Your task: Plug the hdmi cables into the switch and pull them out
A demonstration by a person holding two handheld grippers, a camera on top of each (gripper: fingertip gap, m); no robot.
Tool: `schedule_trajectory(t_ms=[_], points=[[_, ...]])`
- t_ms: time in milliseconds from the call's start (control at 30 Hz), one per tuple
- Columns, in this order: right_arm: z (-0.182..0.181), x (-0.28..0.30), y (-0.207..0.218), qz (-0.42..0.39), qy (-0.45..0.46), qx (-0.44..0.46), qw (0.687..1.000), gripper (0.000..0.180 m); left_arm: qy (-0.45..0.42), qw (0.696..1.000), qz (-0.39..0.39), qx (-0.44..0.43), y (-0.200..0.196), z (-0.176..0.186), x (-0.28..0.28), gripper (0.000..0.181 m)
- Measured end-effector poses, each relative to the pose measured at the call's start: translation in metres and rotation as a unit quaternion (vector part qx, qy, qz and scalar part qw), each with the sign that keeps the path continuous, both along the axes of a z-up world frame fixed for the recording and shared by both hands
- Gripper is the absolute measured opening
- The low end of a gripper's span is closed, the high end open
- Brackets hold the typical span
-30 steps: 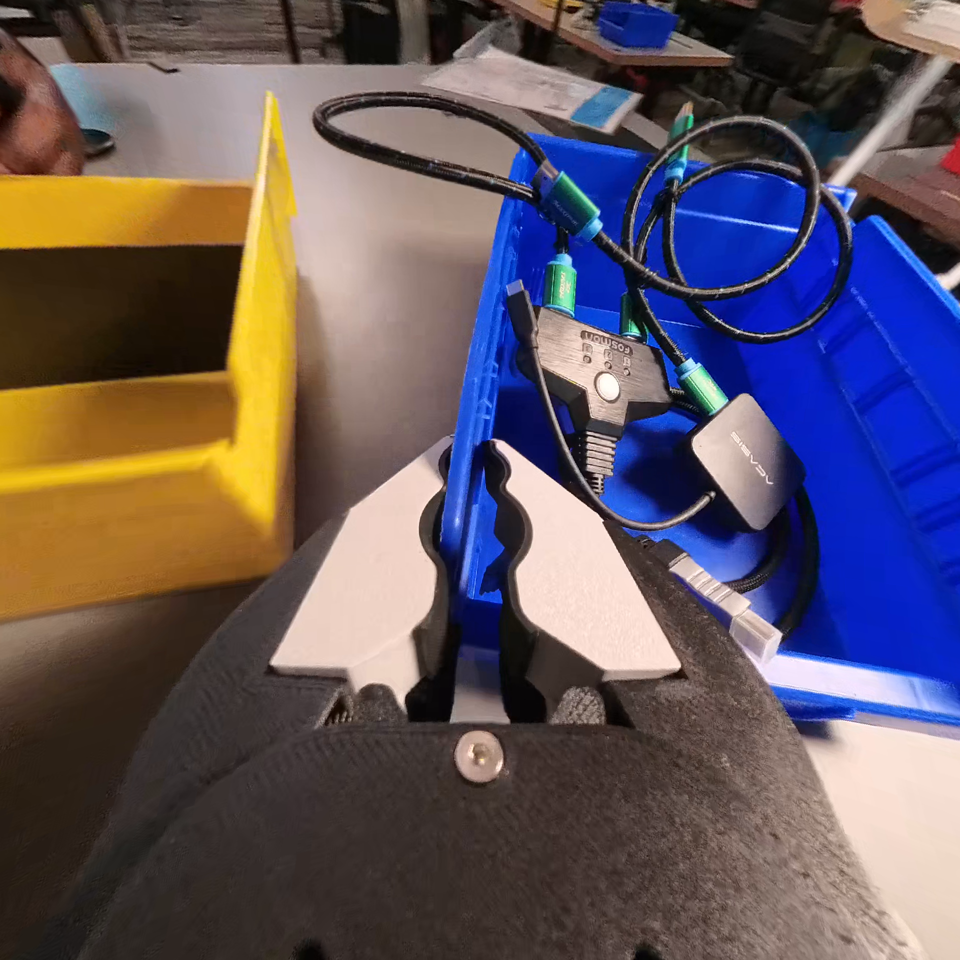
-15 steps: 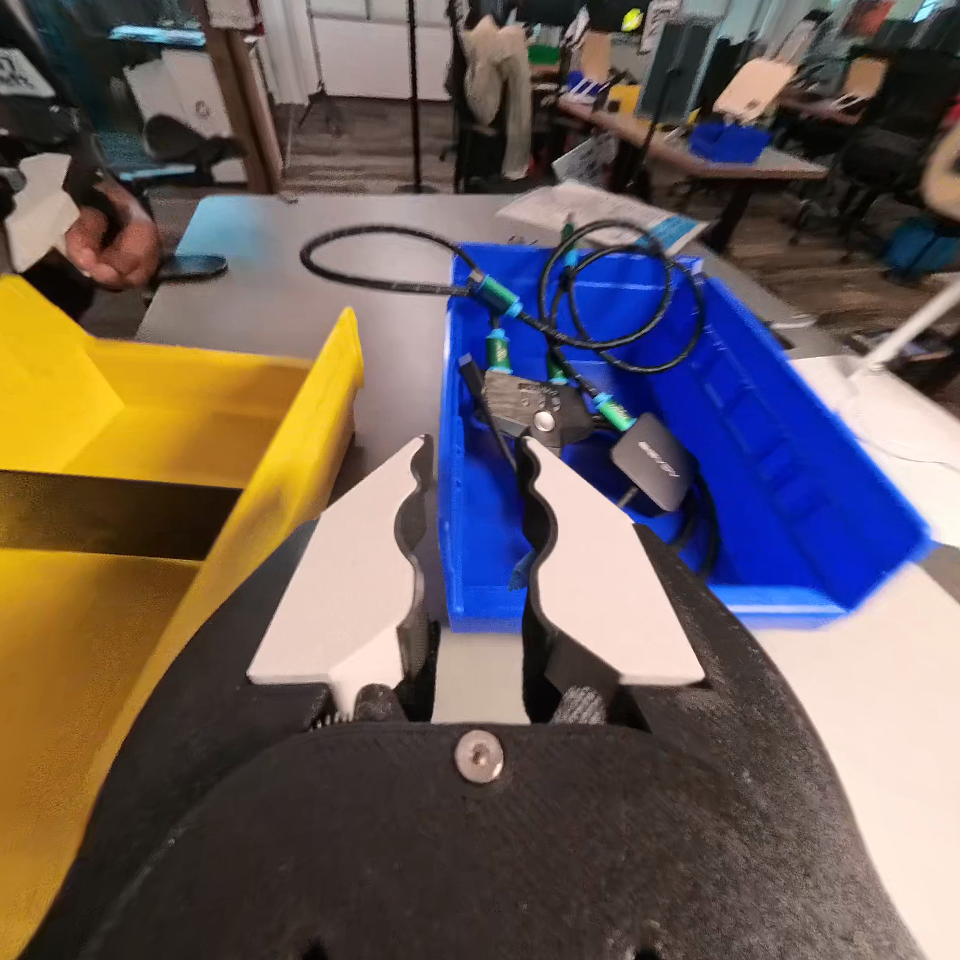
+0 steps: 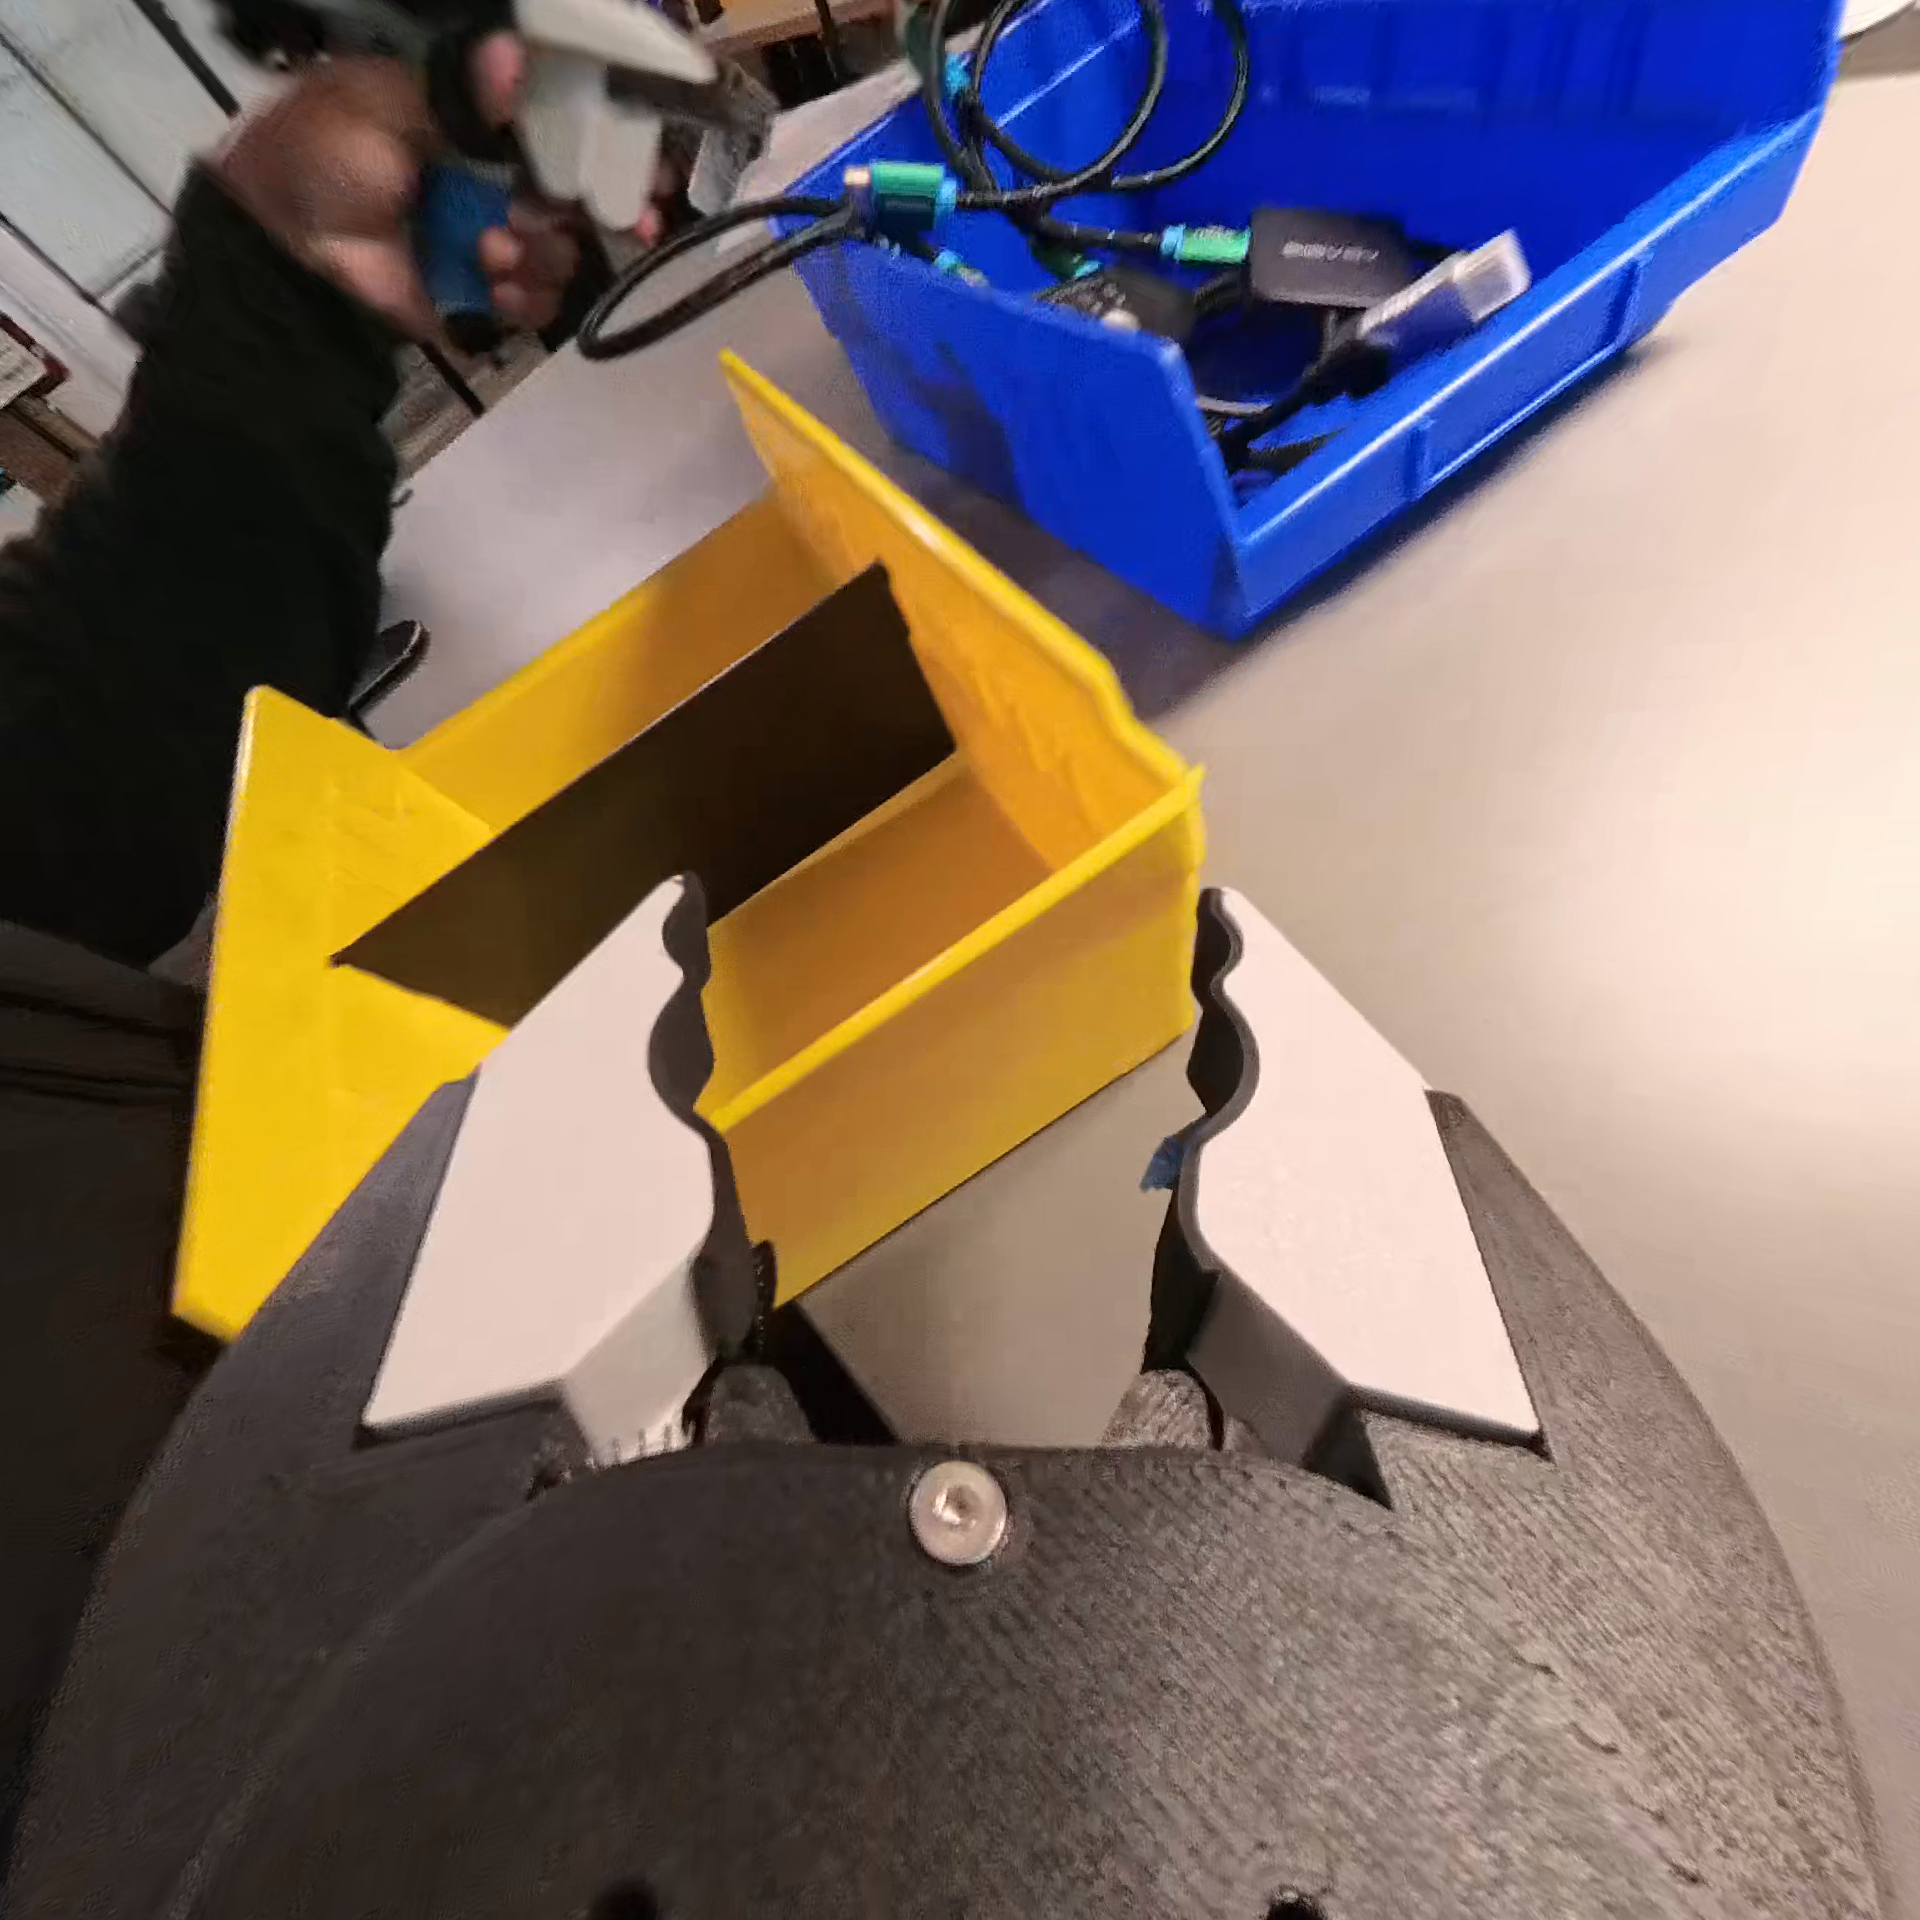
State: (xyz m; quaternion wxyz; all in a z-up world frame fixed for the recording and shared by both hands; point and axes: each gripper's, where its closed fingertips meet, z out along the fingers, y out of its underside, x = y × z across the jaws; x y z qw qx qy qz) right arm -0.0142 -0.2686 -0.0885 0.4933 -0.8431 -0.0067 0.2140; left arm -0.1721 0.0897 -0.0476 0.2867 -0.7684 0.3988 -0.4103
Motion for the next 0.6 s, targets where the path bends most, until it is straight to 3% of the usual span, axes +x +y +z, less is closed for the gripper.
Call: schedule_trajectory(t_ms=[100,233,500,600], points=[[-0.010,-0.004,-0.008,0.008,-0.046,-0.021,0.999,0.077,0.076,0.996,-0.038,-0.018,0.016,-0.029,0.030,0.059],[-0.008,0.014,-0.007,0.035,-0.110,-0.037,0.993,0.054,0.106,0.988,-0.113,-0.010,0.006,-0.046,0.043,0.016],[-0.005,0.129,-0.001,0.038,-0.287,-0.112,0.950,0.050,0.166,0.981,-0.083,0.055,0.048,-0.047,-0.022,0.014],[0.004,0.173,-0.004,-0.013,-0.354,-0.149,0.923,0.052,0.262,0.960,-0.004,0.101,0.090,-0.044,-0.079,0.035]])
